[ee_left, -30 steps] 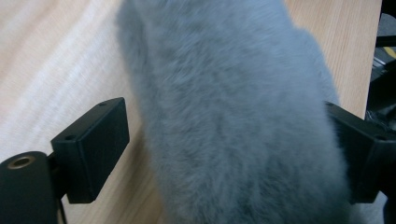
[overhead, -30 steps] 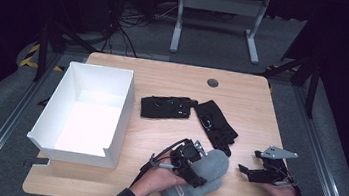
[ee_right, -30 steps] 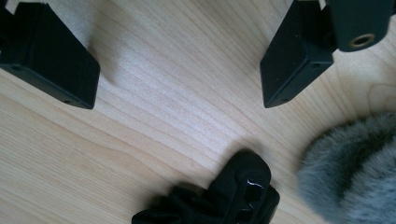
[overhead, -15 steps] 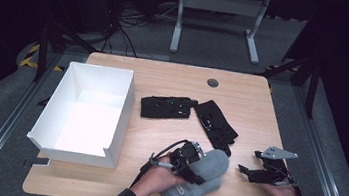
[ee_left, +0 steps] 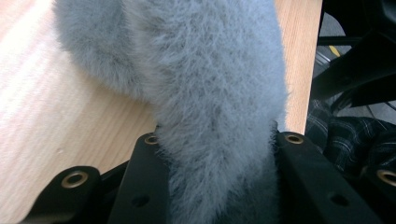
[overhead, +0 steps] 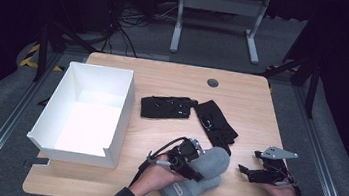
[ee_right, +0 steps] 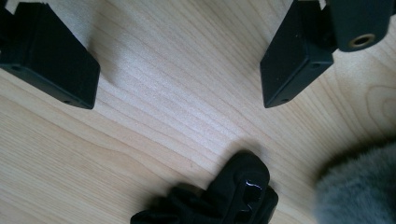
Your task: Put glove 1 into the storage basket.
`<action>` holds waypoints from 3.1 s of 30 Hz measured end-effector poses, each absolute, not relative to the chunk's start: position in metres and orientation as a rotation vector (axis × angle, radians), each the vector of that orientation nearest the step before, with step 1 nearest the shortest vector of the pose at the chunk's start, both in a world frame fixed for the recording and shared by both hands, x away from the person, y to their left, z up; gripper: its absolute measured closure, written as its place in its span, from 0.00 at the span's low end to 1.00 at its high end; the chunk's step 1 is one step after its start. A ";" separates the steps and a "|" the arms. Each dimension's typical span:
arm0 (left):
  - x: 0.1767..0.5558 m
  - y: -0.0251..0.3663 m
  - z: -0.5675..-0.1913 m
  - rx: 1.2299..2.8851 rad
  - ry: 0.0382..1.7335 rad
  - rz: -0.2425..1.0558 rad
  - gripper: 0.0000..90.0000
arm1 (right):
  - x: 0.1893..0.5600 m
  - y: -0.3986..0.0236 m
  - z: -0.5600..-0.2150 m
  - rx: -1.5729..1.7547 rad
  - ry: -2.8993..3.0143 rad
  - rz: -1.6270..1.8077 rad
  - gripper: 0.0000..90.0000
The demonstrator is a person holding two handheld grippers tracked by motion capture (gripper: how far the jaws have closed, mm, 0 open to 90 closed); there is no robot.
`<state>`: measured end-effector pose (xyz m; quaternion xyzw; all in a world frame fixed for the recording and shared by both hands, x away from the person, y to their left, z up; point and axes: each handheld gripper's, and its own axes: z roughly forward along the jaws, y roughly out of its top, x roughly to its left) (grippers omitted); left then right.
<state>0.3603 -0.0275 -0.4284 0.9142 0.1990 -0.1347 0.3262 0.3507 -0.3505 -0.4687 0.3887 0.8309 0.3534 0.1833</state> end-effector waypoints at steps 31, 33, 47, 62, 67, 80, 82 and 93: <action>0.377 0.044 -0.347 2.237 0.689 -0.141 0.77 | 0.351 -0.350 -0.469 1.094 2.347 0.997 0.13; 0.379 0.051 -0.336 2.222 0.700 -0.125 0.77 | 0.351 -0.350 -0.469 1.095 2.345 0.995 0.12; 0.390 0.091 -0.287 2.166 0.768 -0.046 0.77 | 0.350 -0.349 -0.469 1.095 2.344 0.997 0.12; 0.403 0.141 -0.243 2.113 0.861 0.057 0.77 | 0.349 -0.349 -0.469 1.095 2.346 0.996 0.12; 0.405 0.160 -0.233 2.095 0.900 0.087 0.77 | 0.349 -0.349 -0.469 1.094 2.346 0.996 0.12; 0.405 0.224 -0.239 1.997 1.047 0.137 0.77 | 0.349 -0.349 -0.469 1.096 2.345 0.996 0.12; 0.406 0.233 -0.245 1.984 1.081 0.148 0.77 | 0.349 -0.349 -0.469 1.097 2.345 0.995 0.12; 0.405 0.264 -0.282 1.957 1.258 0.179 0.77 | 0.349 -0.349 -0.469 1.094 2.349 0.997 0.12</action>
